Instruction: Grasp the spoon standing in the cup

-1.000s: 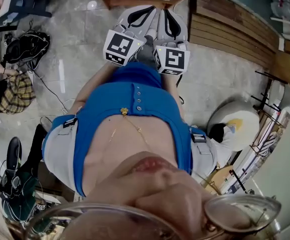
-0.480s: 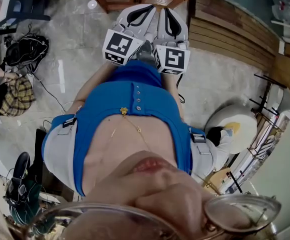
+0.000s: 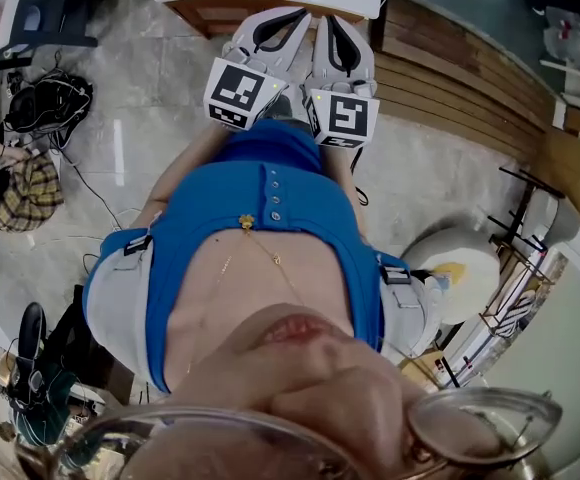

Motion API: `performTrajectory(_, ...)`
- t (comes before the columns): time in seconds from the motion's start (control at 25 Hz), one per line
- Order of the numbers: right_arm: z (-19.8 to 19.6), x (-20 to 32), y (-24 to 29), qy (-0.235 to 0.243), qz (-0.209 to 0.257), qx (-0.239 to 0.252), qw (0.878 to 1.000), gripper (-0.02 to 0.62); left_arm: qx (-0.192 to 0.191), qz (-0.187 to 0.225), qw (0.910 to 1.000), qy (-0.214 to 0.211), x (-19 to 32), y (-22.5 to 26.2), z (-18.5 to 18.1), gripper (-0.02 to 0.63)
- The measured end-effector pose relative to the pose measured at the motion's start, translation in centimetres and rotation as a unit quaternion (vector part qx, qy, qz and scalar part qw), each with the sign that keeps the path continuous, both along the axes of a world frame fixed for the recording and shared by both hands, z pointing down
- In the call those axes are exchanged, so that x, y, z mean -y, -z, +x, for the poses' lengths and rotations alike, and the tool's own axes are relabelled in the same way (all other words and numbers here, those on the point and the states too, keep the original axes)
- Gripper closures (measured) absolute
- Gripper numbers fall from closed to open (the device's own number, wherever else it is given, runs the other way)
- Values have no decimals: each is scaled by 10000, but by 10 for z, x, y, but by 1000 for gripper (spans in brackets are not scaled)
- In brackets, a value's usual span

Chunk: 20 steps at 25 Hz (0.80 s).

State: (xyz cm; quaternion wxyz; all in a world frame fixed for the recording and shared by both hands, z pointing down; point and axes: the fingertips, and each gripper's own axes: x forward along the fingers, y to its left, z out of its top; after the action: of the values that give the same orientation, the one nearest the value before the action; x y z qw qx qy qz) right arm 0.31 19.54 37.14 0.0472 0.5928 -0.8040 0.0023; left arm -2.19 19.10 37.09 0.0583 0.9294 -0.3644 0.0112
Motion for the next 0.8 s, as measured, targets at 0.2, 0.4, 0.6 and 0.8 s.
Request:
performTrajectory(0.2, 27, 17, 3, 167, -2, 33, 9999, 594, 69, -22, 9999, 127, 14, 2, 28, 606)
performTrajectory(0.4, 33, 39, -1, 374, -6, 64, 9993, 594, 141, 19, 9995, 280, 34, -4, 37, 606)
performTrajectory(0.6, 38, 59, -6, 544, -23, 65, 9985, 594, 165, 32, 9988, 454, 52, -9, 42, 606)
performTrajectory(0.8, 43, 74, -9, 630, -40, 78, 9980, 594, 106, -73, 9983, 562, 65, -12, 47, 606)
